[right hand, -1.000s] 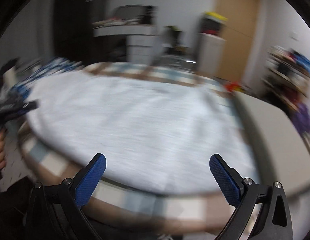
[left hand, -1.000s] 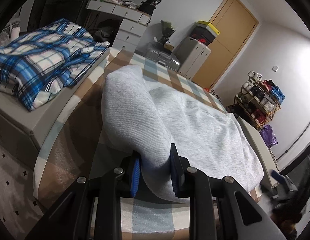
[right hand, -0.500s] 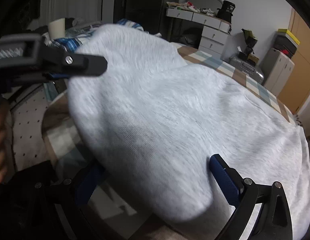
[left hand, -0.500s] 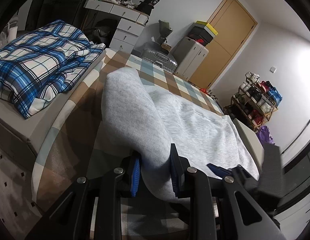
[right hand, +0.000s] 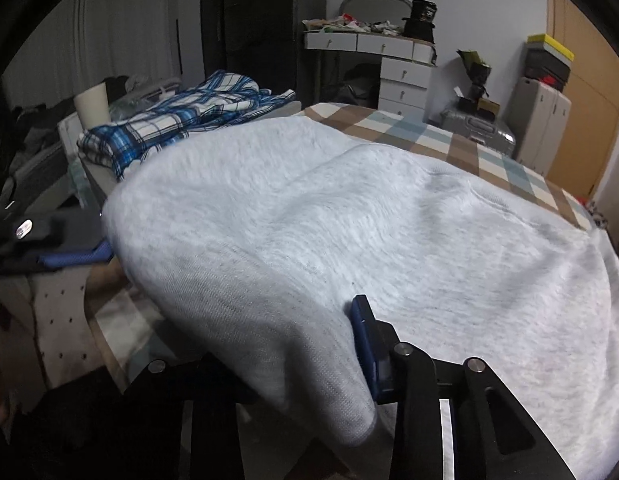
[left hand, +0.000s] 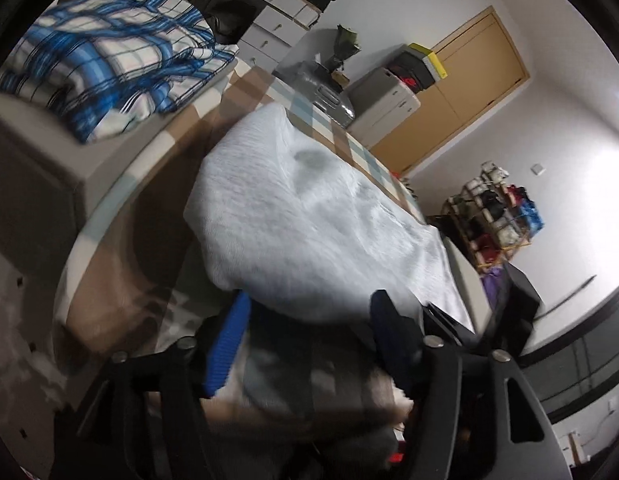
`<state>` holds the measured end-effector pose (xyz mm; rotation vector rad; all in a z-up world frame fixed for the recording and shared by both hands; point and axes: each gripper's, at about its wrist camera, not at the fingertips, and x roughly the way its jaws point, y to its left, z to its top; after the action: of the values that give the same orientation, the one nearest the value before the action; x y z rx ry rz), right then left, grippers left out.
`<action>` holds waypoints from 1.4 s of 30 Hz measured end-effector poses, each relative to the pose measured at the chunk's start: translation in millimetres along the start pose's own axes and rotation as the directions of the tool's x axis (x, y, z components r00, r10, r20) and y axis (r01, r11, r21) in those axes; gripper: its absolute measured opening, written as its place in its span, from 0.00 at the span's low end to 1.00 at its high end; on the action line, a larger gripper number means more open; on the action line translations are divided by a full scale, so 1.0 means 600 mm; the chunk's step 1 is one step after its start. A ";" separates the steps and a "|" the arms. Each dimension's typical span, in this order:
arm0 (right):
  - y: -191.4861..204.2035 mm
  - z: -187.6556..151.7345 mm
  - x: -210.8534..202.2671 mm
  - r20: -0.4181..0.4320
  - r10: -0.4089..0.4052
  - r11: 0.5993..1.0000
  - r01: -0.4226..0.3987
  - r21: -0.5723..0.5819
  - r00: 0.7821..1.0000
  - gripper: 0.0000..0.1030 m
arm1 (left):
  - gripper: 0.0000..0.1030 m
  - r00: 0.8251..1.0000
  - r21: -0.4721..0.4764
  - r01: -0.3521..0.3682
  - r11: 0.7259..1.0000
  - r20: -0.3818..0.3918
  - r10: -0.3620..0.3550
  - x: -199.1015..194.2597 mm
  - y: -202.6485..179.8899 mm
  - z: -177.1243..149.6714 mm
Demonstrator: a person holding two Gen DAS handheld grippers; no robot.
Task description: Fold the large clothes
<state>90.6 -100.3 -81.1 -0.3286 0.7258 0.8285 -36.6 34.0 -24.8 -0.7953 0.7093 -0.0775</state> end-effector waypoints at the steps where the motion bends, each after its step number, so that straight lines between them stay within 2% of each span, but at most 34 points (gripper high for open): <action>1: 0.002 -0.001 -0.001 0.002 0.000 1.000 0.000 0.000 1.000 0.34 | 0.67 1.000 -0.004 0.017 1.000 -0.015 -0.017 -0.001 0.001 -0.006; 3: 0.004 -0.004 -0.003 0.004 0.002 1.000 -0.002 0.003 1.000 0.35 | 0.68 0.995 -0.050 0.087 0.995 -0.048 -0.089 0.013 0.008 -0.013; 6: 0.005 -0.006 -0.005 0.002 0.005 1.000 -0.005 0.005 1.000 0.35 | 0.68 0.975 -0.145 0.192 0.971 -0.083 -0.205 0.055 0.016 -0.007; 8: 0.005 -0.007 -0.006 0.000 0.009 1.000 -0.009 0.006 1.000 0.34 | 0.68 0.969 -0.168 0.217 0.962 -0.085 -0.234 0.082 0.011 0.003; 12: 0.004 -0.017 -0.015 -0.008 0.025 0.999 -0.025 0.021 1.000 0.33 | 0.68 0.969 -0.233 0.222 0.947 -0.058 -0.242 0.114 0.001 0.018; 14: 0.003 -0.021 -0.022 -0.007 0.039 0.999 -0.038 0.034 0.999 0.33 | 0.67 0.973 -0.254 0.211 0.944 -0.040 -0.229 0.118 -0.003 0.020; 16: 0.001 -0.023 -0.026 -0.005 0.049 0.998 -0.048 0.037 0.999 0.33 | 0.50 0.984 -0.282 0.170 0.944 -0.005 -0.178 0.117 -0.005 0.021; 17: -0.001 -0.022 -0.030 -0.009 0.062 0.998 -0.061 0.032 0.998 0.34 | 0.32 0.991 -0.278 0.135 0.951 0.013 -0.136 0.115 -0.008 0.022; 20: -0.022 -0.023 -0.059 -0.006 0.137 0.990 -0.136 0.041 0.991 0.45 | 0.15 0.996 -0.192 0.080 0.978 0.064 -0.069 0.101 -0.028 0.028; 23: -0.064 -0.028 -0.102 0.044 0.243 0.964 -0.246 0.103 0.969 0.57 | 0.11 0.994 -0.108 0.061 0.992 0.099 -0.050 0.085 -0.046 0.036; 25: -0.106 -0.028 -0.120 0.098 0.251 0.941 -0.267 0.209 0.963 0.66 | 0.10 0.993 -0.068 0.050 0.996 0.111 -0.042 0.076 -0.052 0.037; 26: -0.124 -0.029 -0.123 0.116 0.246 0.929 -0.269 0.253 0.962 0.67 | 0.10 0.993 -0.051 0.049 0.998 0.113 -0.043 0.070 -0.052 0.036; 28: -0.150 -0.028 -0.121 0.131 0.174 0.926 -0.208 0.315 0.976 0.66 | 0.10 0.992 -0.026 0.039 0.999 0.117 -0.035 0.064 -0.052 0.030; 30: -0.167 -0.024 -0.104 0.096 0.061 0.928 -0.092 0.362 0.993 0.66 | 0.10 0.992 0.004 0.021 1.000 0.126 -0.021 0.057 -0.051 0.027; 32: -0.174 -0.019 -0.076 0.087 0.048 0.922 -0.077 0.380 0.995 0.60 | 0.10 0.990 0.028 0.002 1.000 0.142 -0.006 0.061 -0.045 0.028; 35: -0.175 -0.016 -0.021 0.008 0.016 0.914 -0.018 0.406 1.000 0.34 | 0.11 0.984 0.085 -0.017 0.996 0.180 0.002 0.052 -0.054 0.034; 36: -0.176 -0.021 0.001 -0.024 0.031 0.906 -0.018 0.423 0.999 0.25 | 0.11 0.981 0.112 -0.025 0.993 0.192 0.003 0.053 -0.062 0.038; 38: -0.181 -0.026 0.014 -0.017 0.047 0.892 -0.034 0.450 0.999 0.18 | 0.11 0.978 0.190 -0.025 0.981 0.209 -0.016 0.052 -0.086 0.047; 40: -0.193 -0.025 0.015 -0.026 0.083 0.874 -0.060 0.482 0.996 0.16 | 0.11 0.975 0.305 -0.023 0.952 0.217 -0.046 0.052 -0.129 0.058; 42: -0.208 -0.031 0.013 -0.013 0.121 0.856 -0.098 0.507 0.993 0.12 | 0.11 0.974 0.426 -0.024 0.905 0.213 -0.074 0.057 -0.175 0.065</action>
<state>180.8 -186.2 -101.0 0.1729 0.9812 0.7068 33.7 -27.1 45.9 -0.3821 0.4427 -0.1580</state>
